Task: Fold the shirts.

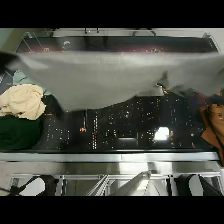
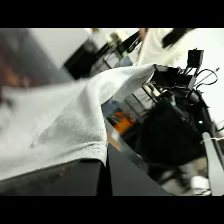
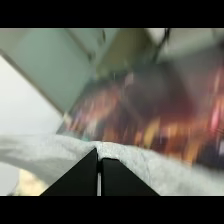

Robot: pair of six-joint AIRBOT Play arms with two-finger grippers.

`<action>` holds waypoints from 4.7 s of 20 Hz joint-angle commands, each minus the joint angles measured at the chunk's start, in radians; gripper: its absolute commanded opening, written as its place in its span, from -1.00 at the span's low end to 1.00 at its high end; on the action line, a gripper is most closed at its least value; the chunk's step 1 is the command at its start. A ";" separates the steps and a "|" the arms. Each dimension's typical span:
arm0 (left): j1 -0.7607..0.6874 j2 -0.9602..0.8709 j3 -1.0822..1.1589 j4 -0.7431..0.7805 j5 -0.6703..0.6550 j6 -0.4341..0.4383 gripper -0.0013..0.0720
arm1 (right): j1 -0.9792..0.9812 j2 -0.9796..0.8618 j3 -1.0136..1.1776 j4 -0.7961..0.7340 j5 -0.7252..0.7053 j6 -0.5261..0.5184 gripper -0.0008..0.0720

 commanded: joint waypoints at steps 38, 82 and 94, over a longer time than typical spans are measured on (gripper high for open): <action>-0.280 -1.038 0.583 0.778 0.396 -0.071 -0.93 | 0.483 -1.202 0.318 -0.360 -0.368 -0.145 -0.93; -0.187 -0.631 -0.012 1.080 0.043 -0.256 -0.92 | 0.447 -0.542 -0.388 -0.734 -0.066 0.224 -0.93; -0.216 -0.725 0.232 0.967 0.036 -0.303 -0.93 | 0.527 -0.734 -0.134 -0.361 -0.381 0.006 -0.93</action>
